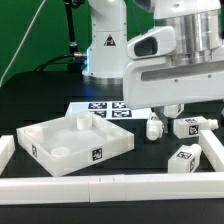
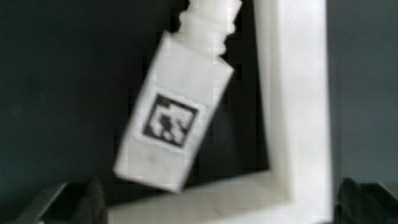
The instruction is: Assemble one leg
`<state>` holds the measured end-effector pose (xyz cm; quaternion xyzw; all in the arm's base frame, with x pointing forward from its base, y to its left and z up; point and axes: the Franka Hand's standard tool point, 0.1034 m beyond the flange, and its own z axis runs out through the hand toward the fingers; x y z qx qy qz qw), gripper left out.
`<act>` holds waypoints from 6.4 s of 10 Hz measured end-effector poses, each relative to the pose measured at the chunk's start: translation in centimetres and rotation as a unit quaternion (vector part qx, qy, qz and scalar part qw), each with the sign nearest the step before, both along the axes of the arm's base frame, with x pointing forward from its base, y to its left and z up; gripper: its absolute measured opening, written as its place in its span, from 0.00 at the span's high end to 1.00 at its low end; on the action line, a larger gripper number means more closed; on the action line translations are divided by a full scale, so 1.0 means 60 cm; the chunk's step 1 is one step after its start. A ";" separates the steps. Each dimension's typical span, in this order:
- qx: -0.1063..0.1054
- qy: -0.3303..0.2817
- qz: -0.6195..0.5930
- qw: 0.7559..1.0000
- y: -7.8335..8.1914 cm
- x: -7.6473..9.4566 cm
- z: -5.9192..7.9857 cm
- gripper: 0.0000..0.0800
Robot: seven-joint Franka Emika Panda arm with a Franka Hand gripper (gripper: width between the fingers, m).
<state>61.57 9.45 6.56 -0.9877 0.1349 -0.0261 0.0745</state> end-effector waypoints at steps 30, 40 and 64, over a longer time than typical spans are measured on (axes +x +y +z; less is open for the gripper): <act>-0.050 -0.096 0.039 0.993 -0.085 -0.205 0.038 0.67; -0.082 -0.103 0.072 0.989 -0.149 -0.330 -0.051 0.67; -0.022 0.016 0.031 0.999 -0.035 -0.283 -0.059 0.19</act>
Offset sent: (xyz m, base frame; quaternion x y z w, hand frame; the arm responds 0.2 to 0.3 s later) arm -0.0012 -0.0130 -0.0228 0.0046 0.0243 -0.0112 0.9996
